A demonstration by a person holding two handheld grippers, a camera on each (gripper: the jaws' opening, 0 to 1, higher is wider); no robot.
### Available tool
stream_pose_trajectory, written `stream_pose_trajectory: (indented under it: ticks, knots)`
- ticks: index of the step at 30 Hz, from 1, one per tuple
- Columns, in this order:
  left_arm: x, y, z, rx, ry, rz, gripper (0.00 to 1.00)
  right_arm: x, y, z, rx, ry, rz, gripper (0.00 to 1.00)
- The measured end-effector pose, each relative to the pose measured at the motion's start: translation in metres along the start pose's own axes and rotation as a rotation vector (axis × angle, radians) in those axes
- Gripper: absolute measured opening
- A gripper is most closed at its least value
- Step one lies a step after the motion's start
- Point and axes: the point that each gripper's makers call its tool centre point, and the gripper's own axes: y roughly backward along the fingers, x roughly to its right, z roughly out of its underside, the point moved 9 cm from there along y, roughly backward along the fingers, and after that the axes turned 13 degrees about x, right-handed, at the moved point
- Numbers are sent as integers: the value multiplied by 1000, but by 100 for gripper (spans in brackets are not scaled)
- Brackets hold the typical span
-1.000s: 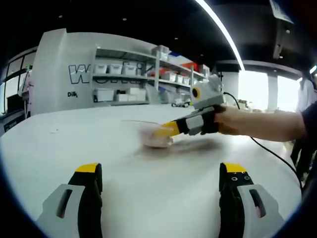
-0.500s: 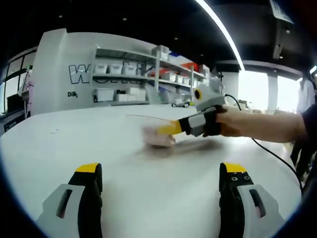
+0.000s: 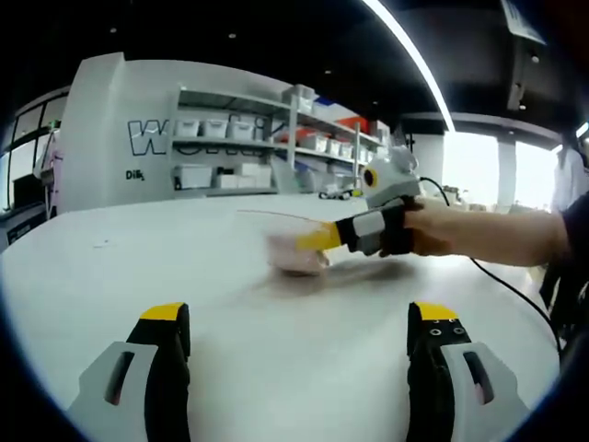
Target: Open the resealable bag by pulling the two sides of the seal apart until the entire bag opening is separated and visibly accessible.
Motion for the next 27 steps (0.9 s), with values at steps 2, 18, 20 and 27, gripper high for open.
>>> stream_pose_trajectory:
  ticks: [2,18,20,27]
  knots:
    - [1,0,0,-1,-1,-1,97,0,0,0,1,-6,0,0]
    - [1,0,0,-2,-3,-1,97,-4,5,2,13,-74,-4,0]
    - [1,1,0,-2,-4,-2,97,-5,6,2,15,-79,-5,0]
    - [1,1,0,-1,-4,-2,97,-8,8,5,27,-120,-8,0]
